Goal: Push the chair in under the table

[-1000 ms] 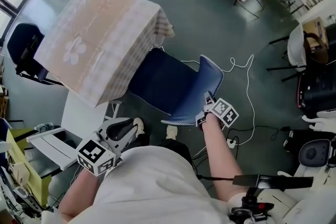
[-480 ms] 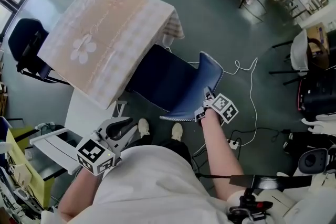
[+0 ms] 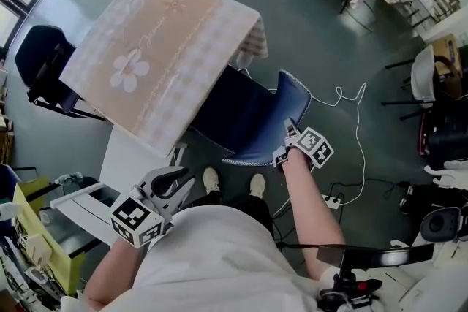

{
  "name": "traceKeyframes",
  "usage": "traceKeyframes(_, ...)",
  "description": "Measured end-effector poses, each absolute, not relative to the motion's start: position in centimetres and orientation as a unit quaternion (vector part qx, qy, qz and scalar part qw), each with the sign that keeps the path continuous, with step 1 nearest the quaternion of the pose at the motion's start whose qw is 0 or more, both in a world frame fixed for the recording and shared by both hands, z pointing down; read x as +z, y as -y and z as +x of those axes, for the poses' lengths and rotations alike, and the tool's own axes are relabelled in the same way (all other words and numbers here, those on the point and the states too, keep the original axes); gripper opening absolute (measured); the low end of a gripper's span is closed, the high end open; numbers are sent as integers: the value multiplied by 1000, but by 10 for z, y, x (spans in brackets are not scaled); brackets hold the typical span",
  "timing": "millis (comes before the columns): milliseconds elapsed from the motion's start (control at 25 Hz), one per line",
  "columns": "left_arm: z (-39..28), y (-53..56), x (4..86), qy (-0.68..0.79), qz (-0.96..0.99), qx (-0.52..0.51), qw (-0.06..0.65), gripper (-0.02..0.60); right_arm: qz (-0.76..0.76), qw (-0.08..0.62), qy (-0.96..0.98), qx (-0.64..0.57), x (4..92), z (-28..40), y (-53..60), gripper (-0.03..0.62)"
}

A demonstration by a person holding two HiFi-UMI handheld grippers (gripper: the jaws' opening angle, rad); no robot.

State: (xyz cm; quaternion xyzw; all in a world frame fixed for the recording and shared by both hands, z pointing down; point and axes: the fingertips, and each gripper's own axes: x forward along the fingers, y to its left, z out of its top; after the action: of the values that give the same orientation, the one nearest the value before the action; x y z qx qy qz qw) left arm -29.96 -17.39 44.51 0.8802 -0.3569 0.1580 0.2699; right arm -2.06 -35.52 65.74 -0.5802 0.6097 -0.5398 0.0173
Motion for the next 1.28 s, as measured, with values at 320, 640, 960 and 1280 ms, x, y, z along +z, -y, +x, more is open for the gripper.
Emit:
traceKeyframes(320,-341,169,451,371,872,155,279,86,-594,13,-605,-529,656,-30,373,71)
traceKeyframes(640,-350,168,452,353,881,153,274,86,-602,3,-606,-521,660,-24,374,80)
traceKeyframes(960,-345,158,447,338,891,151,261,87,-598,-11,-620,-507,655,-21,370,169)
traceKeyframes(1280,-332,156,440,320,904,133,249,86,-612,-29,-625,-483,629,-6,347,195)
